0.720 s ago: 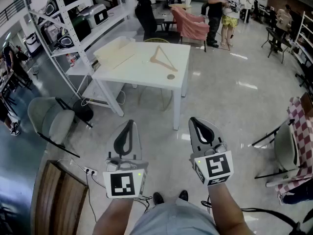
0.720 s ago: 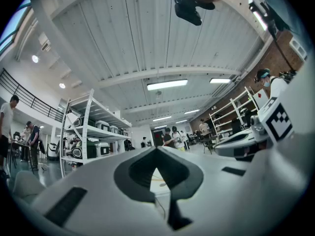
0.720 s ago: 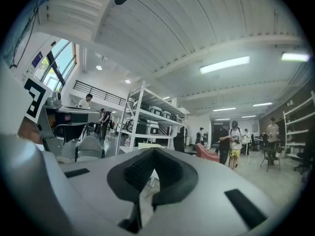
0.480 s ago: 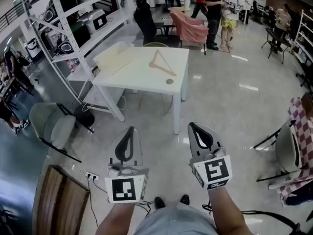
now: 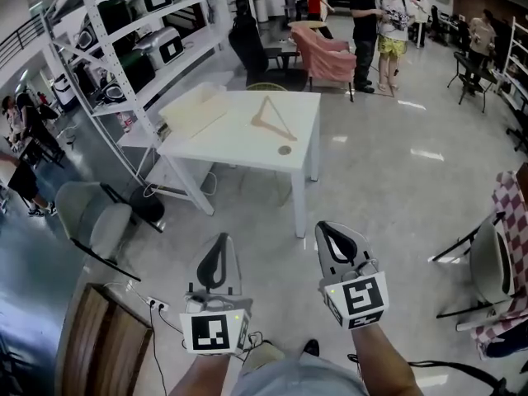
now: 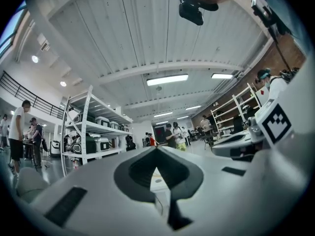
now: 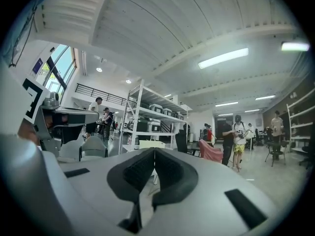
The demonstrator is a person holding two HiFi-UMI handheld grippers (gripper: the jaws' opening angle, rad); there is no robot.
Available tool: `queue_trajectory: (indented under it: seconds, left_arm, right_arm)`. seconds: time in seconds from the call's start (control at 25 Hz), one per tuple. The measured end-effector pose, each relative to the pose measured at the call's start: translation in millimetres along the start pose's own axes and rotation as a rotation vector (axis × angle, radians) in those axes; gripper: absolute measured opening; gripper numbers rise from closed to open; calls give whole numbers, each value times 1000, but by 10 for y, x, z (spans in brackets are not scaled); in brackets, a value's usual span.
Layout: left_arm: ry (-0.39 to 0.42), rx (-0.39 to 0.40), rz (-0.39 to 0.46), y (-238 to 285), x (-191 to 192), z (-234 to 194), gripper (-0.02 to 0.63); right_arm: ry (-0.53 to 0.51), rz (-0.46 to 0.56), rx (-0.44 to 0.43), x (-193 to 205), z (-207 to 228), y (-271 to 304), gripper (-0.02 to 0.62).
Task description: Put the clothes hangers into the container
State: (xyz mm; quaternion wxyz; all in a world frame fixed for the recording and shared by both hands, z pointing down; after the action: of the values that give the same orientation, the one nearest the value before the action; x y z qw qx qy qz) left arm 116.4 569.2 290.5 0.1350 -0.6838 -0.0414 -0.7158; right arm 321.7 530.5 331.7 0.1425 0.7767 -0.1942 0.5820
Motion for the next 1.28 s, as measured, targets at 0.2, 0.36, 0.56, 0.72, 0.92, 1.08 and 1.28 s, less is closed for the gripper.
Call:
queue_trajectory:
  seconds: [0.2, 0.36, 0.56, 0.72, 0.92, 1.08, 1.28]
  left_arm:
    - [-10, 1, -31, 124, 126, 61, 12]
    - [-16, 1, -37, 355, 204, 0, 12]
    - [-32, 3, -44, 789, 323, -330, 11]
    - [-39, 13, -45, 1204, 377, -582, 12]
    - [-45, 32, -40, 1678, 410, -885, 12]
    - [-52, 41, -15, 1987, 425, -1144, 12]
    - [-99, 62, -9, 2249, 448, -1401, 12]
  right_arm:
    - [17, -15, -35, 77, 72, 103, 11]
    - [17, -24, -38, 132, 163, 309, 11]
    - [10, -45, -34, 178, 200, 832, 11]
    - [7, -46, -30, 169, 260, 1301, 11]
    - [4, -47, -17, 118, 342, 1850, 11]
    - [-9, -39, -9, 55, 394, 2246, 11]
    - [-19, -27, 19, -19, 414, 2630, 11]
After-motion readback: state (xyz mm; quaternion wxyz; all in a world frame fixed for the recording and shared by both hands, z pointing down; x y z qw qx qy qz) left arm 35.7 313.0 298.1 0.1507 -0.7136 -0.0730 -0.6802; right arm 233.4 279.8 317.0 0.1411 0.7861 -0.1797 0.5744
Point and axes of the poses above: the fingertips, and each gripper's own axes: y forward along the fingers, z to its right, x out of its underside, the point moved 6 cm from there along -y, backward along the fingers, and after that the axes turned 10 degrees about -y, right-handed, at the moved point
